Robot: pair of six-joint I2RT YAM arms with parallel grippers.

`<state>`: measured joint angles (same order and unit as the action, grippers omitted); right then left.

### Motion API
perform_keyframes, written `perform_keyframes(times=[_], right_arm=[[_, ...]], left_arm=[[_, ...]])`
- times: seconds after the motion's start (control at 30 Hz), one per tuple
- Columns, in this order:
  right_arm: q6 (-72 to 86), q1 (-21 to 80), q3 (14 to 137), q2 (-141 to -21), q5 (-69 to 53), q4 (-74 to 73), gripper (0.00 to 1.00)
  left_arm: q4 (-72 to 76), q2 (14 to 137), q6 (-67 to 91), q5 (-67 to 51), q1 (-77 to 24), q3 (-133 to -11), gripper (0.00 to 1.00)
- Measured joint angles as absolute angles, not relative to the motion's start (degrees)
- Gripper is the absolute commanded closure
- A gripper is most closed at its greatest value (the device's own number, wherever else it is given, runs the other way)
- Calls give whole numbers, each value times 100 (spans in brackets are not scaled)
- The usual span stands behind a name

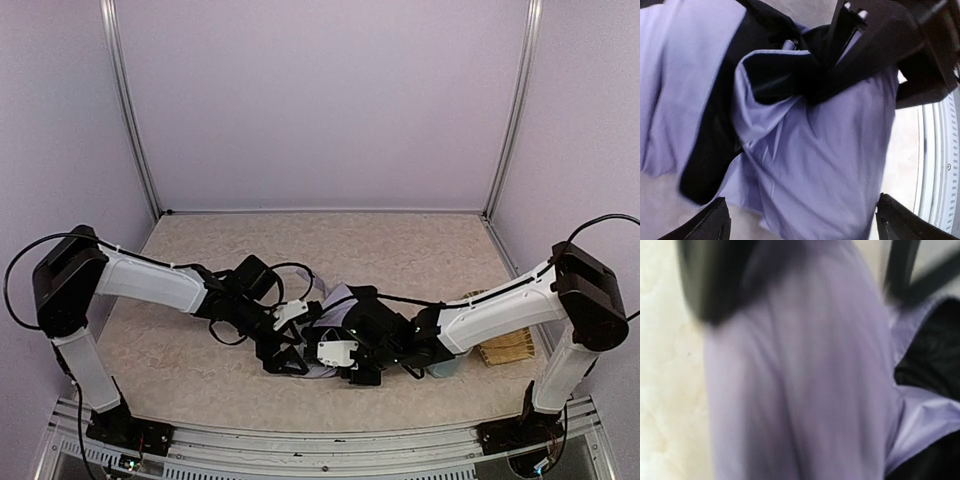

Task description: Put away the umbrella

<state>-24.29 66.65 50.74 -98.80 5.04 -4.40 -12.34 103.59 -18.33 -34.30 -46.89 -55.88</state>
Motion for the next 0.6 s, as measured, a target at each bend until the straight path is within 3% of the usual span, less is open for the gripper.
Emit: perform_keyframes(times=[0.3, 0.47, 0.6], right_arm=[[-1975, 6617, 5028, -9878, -38, -502, 82], [-1682, 6510, 5345, -9977, -867, -1024, 82], [-1435, 6300, 5631, -10175, -1728, -1380, 82]], left_arm=[[972, 7161, -1463, -1601, -5162, -3494, 1], [3479, 5537, -1500, -2038, -5435, -1951, 1], [4974, 5083, -1533, -2408, -5627, -1149, 3]])
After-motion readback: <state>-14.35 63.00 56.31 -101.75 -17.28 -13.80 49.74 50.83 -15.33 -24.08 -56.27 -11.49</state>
